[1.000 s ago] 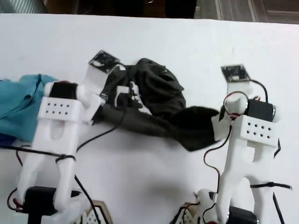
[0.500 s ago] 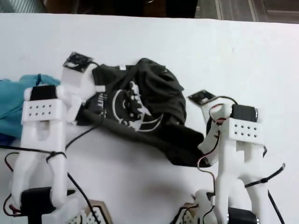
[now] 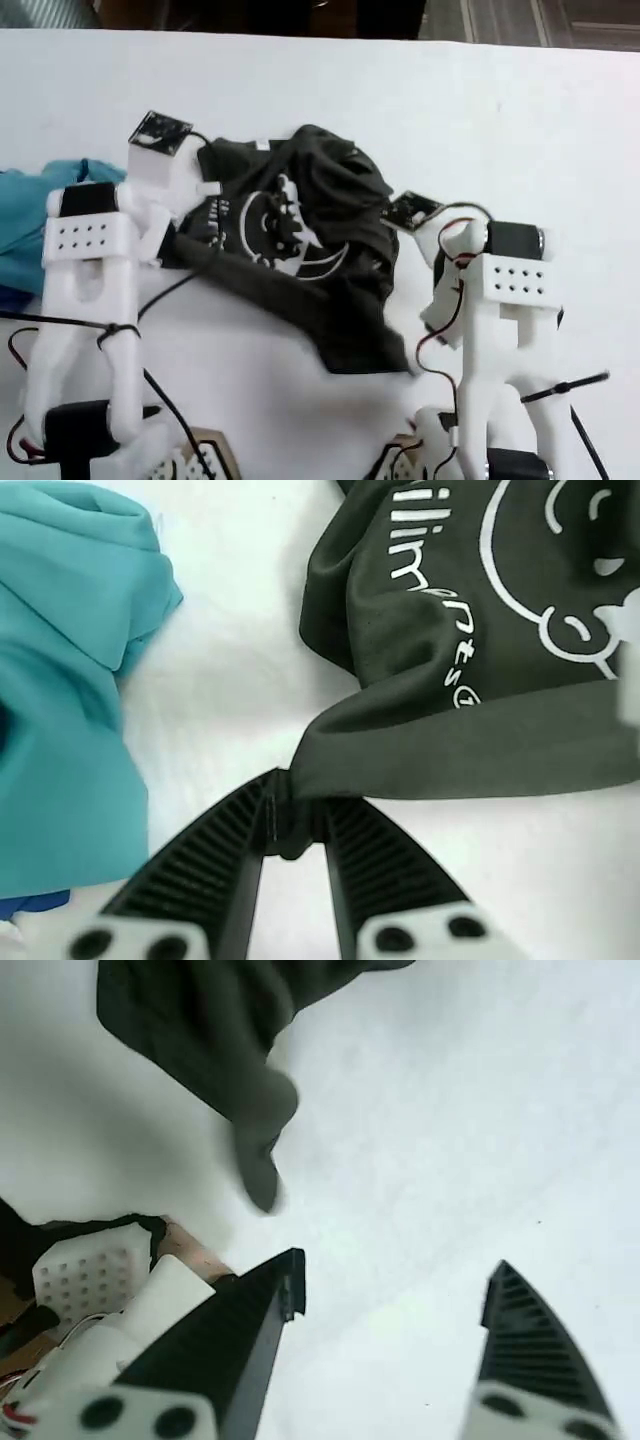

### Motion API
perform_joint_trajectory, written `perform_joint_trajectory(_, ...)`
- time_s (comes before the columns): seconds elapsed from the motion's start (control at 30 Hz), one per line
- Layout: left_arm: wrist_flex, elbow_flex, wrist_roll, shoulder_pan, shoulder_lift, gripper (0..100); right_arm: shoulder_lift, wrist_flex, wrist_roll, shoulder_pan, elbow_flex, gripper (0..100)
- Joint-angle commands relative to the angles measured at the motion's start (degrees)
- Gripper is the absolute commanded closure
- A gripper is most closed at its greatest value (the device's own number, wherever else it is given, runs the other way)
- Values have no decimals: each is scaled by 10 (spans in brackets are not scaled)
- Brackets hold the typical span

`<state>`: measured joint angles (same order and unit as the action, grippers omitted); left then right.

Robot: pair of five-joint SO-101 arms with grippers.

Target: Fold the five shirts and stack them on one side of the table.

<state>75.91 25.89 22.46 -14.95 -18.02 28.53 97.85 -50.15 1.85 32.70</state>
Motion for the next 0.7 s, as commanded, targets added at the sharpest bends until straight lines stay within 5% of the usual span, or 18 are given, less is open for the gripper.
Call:
perform_joint_trajectory(0.0,-9,-5,0,-5,-20,976,21,7,33,-1,-59,680)
perform_joint_trajectory(0.17,-9,-4,0,-5,-20,976,7,-50,172,-31,-100,680)
perform_joint_trajectory(0.37,-4,-6,0,-6,-23,976,-120,-213,278,-159,-96,680)
perform_joint_trajectory(0.5,3,-3,0,-7,-23,976,-262,-302,308,-225,-103,680)
perform_joint_trajectory(0.67,19,-4,0,-7,-24,976,-433,-333,309,-219,-198,678)
